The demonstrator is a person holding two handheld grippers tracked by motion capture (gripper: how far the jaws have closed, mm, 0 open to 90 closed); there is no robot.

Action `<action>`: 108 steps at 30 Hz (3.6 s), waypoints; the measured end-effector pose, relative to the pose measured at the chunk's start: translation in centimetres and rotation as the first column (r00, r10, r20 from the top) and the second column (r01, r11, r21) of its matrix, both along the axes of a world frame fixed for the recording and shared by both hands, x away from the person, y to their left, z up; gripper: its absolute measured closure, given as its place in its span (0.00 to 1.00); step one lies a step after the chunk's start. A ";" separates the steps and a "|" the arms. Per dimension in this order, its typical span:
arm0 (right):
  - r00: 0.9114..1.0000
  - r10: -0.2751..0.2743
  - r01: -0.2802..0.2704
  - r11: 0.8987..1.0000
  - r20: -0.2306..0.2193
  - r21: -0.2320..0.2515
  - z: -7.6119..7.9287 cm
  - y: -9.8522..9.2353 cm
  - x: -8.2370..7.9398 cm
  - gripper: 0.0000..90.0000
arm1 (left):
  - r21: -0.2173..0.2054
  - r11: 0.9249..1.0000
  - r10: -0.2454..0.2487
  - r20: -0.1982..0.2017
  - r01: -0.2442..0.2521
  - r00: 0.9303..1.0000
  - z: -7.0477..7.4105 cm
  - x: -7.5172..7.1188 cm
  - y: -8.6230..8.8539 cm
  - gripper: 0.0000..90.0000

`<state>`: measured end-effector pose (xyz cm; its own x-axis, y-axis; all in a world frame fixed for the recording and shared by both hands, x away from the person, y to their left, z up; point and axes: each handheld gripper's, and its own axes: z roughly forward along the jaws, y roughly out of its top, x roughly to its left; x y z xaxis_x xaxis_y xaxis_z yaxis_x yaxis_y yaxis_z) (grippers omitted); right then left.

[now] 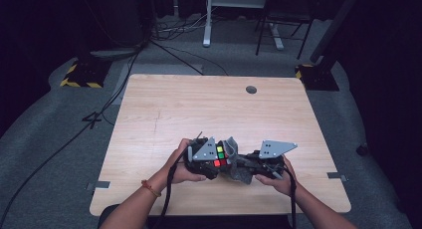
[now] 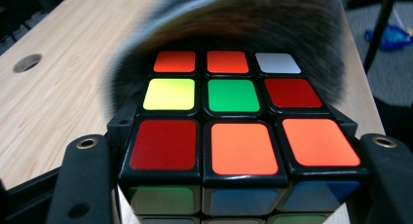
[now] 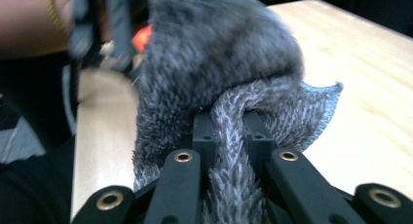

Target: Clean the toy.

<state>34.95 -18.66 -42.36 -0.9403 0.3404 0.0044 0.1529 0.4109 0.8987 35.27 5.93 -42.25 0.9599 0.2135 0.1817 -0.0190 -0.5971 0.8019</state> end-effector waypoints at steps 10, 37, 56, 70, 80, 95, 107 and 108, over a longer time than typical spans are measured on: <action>1.000 0.019 -0.019 0.999 0.007 0.030 0.9 0.2 -0.6 0.90 | 0.080 0.997 0.018 0.026 -0.020 1.000 -0.7 -0.3 -1.1 0.37; 0.998 -0.012 0.017 0.997 0.060 -0.073 -0.1 0.6 -0.3 0.89 | 0.068 0.998 0.014 0.027 -0.016 1.000 -0.2 -0.3 -0.9 0.37; 0.999 0.006 -0.009 0.998 -0.050 -0.055 -1.8 0.2 1.0 0.89 | -0.017 1.000 -0.005 0.044 0.006 0.999 0.8 -0.3 0.3 0.36; 0.999 0.026 -0.025 0.999 -0.035 0.031 -0.9 -0.6 0.5 0.90 | 0.120 0.992 0.023 0.080 -0.033 0.997 -0.3 -0.5 -0.9 0.37; 0.999 -0.022 0.023 0.998 0.024 -0.064 -1.8 0.2 0.5 0.89 | 0.110 0.993 0.035 0.036 -0.039 0.999 -0.6 -0.1 -0.8 0.37; 0.997 -0.003 -0.005 0.994 -0.073 -0.109 -3.4 0.8 1.2 0.89 | 0.058 0.998 0.029 0.009 -0.029 1.000 0.2 0.2 0.2 0.37; 1.000 -0.023 0.024 0.999 0.010 -0.030 -1.2 0.1 0.5 0.89 | 0.059 0.998 0.019 0.011 -0.020 1.000 0.1 0.0 -0.3 0.37; 1.000 -0.026 0.026 0.999 0.007 -0.037 -1.3 0.2 0.6 0.89 | 0.048 0.999 0.017 0.012 -0.018 1.000 0.3 -0.1 -0.3 0.37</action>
<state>35.57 -18.50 -43.71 -0.9309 0.3649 -0.0147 0.1585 0.4401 0.8839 35.21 5.61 -41.99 0.9538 0.2210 0.2037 -0.0177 -0.6354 0.7720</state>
